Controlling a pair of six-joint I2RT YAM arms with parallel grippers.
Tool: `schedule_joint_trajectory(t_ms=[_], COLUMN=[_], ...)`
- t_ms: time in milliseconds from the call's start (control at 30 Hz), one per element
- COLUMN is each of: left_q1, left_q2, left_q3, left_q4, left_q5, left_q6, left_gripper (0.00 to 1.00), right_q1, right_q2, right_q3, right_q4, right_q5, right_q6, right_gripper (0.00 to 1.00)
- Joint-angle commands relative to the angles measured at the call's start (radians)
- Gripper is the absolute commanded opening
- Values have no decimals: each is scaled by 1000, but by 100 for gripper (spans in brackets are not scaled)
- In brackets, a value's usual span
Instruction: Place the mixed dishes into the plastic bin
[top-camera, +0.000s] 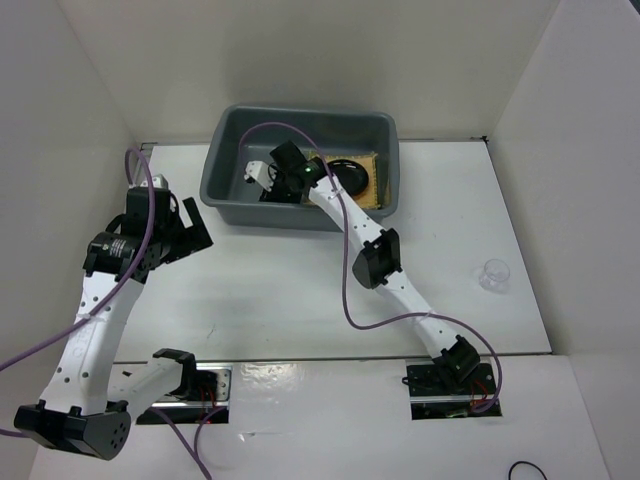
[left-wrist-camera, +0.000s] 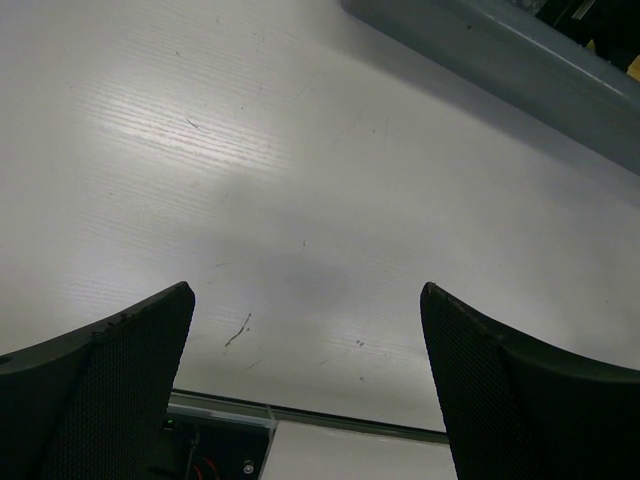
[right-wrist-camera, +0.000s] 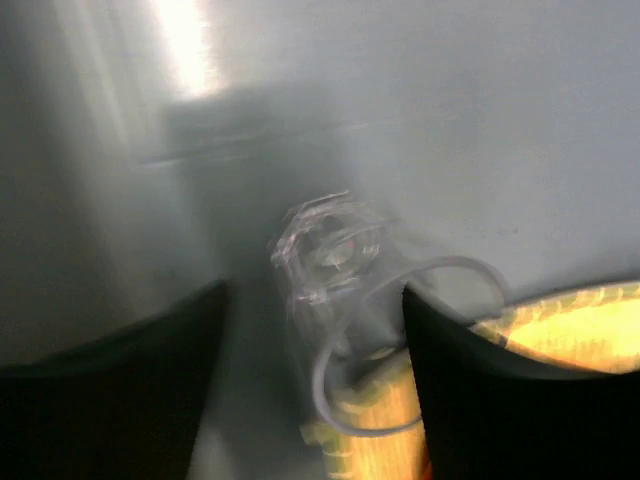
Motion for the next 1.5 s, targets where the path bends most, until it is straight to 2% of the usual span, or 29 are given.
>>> schedule_joint_trajectory(t_ms=[0,133,200,333,433,467,533,600,667,733,767,833,867,900,933,967,1067,1233,1467], left_q1=[-3,6,15,24,34,34,43,43,52,52,52,52,52,52,63,63,63,63,63], left_q2=[-17,-6,3,25,34,34,22,11,-8,-18,-31,-58,-67,-80,-101,-110,-124,-94,-23], left_q3=[3,3,3,3,3,-12,-51,-78,-118,-143,-167,-187,-200,-200,-200,-209,-209,-209,-200], left_q4=[3,12,25,63,86,86,118,132,143,164,164,164,164,164,164,155,145,126,126], left_q5=[-32,-45,-35,-26,-17,-17,4,20,35,51,63,63,63,63,63,63,63,63,72], left_q6=[-5,17,17,17,17,17,8,-5,-35,-63,-72,-107,-118,-118,-130,-140,-160,-160,-120], left_gripper=[100,100,100,100,100,100,100,100,100,100,100,100,100,100,100,100,100,100,100], right_q1=[5,5,5,-17,-87,-119,-242,-370,-466,-602,-650,-783,-823,-859,-908,-922,-951,-1003,-1012], right_q2=[-120,-261,-356,-515,-600,-609,-609,-708,-764,-877,-926,-1083,-1142,-1205,-1315,-1366,-1506,-1582,-1605], right_q3=[36,36,36,36,36,36,36,-168,-186,-420,-650,-868,-1083,-1178,-1261,-1412,-1647,-1878,-2084], right_q4=[40,145,171,157,37,-76,-189,-171,-198,-199,-199,-180,-141,-32,14,54,162,249,279], right_q5=[-6,3,3,48,109,83,66,68,68,91,91,52,52,83,98,115,187,213,201], right_q6=[44,116,169,272,375,396,455,455,443,423,401,305,282,265,213,188,128,108,108], right_gripper=[80,95,98,98,98,98,98,98,98,98,97,94,94,94,94,94,94,92,86])
